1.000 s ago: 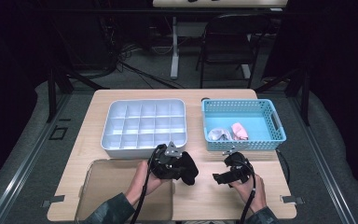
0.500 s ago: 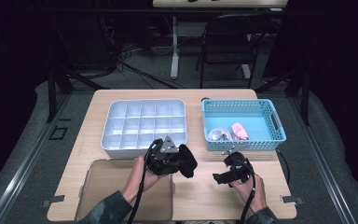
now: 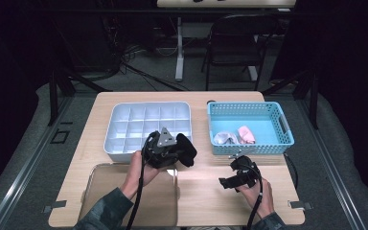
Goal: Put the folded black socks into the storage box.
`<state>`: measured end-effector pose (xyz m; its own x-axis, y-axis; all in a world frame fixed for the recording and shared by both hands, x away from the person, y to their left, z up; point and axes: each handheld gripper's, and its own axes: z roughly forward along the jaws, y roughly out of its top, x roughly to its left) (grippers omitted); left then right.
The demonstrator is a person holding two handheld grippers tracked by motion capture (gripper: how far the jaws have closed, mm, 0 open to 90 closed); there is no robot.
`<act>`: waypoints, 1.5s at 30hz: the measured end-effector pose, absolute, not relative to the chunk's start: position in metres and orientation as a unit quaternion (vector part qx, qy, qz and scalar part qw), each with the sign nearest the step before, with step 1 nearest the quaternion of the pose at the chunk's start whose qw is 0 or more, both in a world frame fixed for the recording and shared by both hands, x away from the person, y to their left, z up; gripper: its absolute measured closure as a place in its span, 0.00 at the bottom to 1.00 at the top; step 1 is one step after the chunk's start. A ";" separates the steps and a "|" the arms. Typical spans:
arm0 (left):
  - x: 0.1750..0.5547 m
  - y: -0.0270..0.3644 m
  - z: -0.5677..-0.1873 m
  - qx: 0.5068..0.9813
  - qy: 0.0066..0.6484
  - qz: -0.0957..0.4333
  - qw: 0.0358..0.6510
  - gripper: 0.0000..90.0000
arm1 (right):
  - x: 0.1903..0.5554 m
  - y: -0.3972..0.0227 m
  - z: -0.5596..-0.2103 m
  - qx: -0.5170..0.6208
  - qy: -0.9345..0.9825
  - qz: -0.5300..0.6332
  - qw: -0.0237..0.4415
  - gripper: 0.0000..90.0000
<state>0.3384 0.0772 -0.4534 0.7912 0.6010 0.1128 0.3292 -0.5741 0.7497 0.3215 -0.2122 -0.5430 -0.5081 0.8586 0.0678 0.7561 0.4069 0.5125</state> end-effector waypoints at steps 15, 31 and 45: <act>0.352 0.076 -0.444 0.863 0.267 0.229 0.362 0.73 | 0.322 -0.214 -0.543 0.488 0.832 0.242 0.104 0.11; 0.387 0.064 -0.457 0.866 0.294 0.259 0.312 0.73 | 0.322 -0.215 -0.543 0.490 0.830 0.245 0.102 0.11; 0.397 0.049 -0.477 0.882 0.282 0.274 0.259 0.73 | 0.322 -0.215 -0.544 0.491 0.831 0.242 0.100 0.11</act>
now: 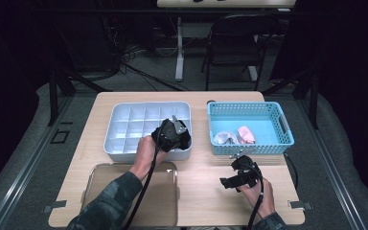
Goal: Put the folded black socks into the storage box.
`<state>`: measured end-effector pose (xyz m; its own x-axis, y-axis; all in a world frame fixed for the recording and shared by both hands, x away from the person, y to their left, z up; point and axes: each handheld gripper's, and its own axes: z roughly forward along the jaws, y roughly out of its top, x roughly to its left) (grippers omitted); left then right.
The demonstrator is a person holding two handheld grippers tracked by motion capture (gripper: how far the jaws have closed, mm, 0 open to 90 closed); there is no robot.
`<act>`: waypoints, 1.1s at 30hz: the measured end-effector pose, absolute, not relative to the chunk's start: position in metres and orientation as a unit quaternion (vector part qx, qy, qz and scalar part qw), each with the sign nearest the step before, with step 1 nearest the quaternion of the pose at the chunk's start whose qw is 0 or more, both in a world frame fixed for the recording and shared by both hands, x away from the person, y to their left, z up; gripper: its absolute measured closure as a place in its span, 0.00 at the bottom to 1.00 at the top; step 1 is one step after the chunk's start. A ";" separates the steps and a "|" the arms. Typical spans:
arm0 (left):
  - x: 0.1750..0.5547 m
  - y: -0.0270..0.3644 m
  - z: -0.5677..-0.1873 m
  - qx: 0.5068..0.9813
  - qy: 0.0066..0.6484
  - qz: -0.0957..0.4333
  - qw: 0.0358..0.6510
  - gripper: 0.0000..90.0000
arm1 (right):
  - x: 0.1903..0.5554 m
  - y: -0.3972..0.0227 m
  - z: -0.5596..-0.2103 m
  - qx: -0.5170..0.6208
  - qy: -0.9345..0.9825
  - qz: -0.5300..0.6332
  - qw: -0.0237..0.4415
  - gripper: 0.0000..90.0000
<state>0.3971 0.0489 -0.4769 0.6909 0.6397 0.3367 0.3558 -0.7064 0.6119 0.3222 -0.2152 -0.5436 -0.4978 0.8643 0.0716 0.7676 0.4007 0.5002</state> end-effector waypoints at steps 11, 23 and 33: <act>0.408 0.050 -0.488 0.889 0.307 0.217 0.262 0.73 | 0.323 -0.215 -0.545 0.491 0.832 0.239 0.096 0.11; 0.419 0.042 -0.496 0.902 0.318 0.167 0.239 0.72 | 0.323 -0.214 -0.546 0.491 0.834 0.234 0.094 0.11; 0.431 0.042 -0.500 0.902 0.338 0.111 0.245 0.73 | 0.324 -0.214 -0.547 0.489 0.836 0.230 0.091 0.11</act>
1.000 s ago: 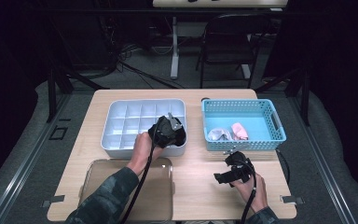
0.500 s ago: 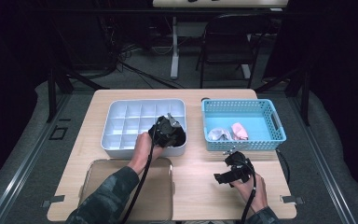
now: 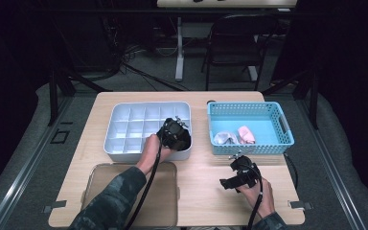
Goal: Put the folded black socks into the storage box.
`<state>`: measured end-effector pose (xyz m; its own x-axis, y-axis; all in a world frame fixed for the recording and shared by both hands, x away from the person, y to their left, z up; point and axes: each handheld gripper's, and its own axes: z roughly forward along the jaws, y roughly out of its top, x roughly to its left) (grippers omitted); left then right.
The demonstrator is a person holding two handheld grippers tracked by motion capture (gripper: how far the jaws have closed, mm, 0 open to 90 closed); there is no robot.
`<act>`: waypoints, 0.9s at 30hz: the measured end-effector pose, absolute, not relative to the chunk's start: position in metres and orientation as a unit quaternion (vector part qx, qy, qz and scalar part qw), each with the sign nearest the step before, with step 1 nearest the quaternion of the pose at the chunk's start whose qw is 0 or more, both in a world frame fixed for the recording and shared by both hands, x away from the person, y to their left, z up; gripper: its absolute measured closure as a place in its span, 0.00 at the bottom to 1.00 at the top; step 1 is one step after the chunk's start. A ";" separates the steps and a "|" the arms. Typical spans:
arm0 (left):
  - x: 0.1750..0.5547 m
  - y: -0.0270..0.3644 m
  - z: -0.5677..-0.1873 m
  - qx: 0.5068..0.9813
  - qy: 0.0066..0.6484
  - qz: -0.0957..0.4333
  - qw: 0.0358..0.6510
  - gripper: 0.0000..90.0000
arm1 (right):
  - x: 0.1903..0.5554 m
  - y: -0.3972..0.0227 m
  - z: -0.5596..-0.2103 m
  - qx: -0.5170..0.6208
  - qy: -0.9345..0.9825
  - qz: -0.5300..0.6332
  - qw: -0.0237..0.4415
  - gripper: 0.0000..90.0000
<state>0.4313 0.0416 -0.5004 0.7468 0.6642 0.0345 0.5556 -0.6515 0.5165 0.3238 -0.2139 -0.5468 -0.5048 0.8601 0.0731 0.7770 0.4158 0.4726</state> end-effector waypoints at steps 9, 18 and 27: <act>0.441 0.036 -0.507 0.907 0.343 0.077 0.233 0.73 | 0.324 -0.214 -0.547 0.487 0.839 0.225 0.089 0.11; 0.439 0.040 -0.501 0.904 0.344 0.070 0.245 0.61 | 0.324 -0.215 -0.547 0.489 0.838 0.226 0.090 0.11; 0.437 0.050 -0.488 0.896 0.351 0.075 0.260 0.51 | 0.325 -0.214 -0.548 0.489 0.838 0.224 0.090 0.11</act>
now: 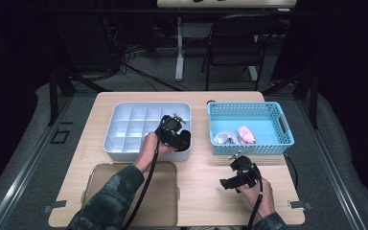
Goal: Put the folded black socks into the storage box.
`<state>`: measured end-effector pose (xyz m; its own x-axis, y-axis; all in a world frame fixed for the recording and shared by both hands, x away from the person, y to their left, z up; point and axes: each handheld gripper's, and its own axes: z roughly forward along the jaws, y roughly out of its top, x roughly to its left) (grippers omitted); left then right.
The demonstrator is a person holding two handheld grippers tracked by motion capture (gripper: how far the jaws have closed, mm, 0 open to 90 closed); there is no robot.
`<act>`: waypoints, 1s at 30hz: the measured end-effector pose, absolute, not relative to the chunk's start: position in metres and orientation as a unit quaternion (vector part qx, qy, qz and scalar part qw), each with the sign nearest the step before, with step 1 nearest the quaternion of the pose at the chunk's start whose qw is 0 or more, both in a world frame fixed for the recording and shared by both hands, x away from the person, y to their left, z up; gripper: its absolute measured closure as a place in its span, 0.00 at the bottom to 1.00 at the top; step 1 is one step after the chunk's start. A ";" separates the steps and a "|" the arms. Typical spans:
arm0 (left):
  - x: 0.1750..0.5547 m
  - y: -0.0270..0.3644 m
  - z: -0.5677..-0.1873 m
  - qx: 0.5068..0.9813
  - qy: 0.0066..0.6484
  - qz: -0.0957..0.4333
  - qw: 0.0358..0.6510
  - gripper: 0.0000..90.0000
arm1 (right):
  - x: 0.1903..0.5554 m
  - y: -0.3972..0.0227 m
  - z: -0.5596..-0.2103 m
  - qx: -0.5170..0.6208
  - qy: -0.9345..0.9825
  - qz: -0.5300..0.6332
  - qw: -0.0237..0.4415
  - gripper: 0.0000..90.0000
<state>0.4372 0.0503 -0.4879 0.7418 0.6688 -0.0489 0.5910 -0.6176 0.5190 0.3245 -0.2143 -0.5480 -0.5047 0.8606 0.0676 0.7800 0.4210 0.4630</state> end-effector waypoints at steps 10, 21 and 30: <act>0.439 0.058 -0.481 0.889 0.364 0.077 0.268 0.49 | 0.325 -0.214 -0.549 0.489 0.839 0.223 0.087 0.12; 0.446 0.052 -0.497 0.893 0.364 0.036 0.260 0.74 | 0.325 -0.213 -0.550 0.487 0.840 0.223 0.083 0.13; 0.451 0.048 -0.510 0.899 0.361 0.006 0.247 0.78 | 0.324 -0.213 -0.550 0.489 0.840 0.221 0.085 0.13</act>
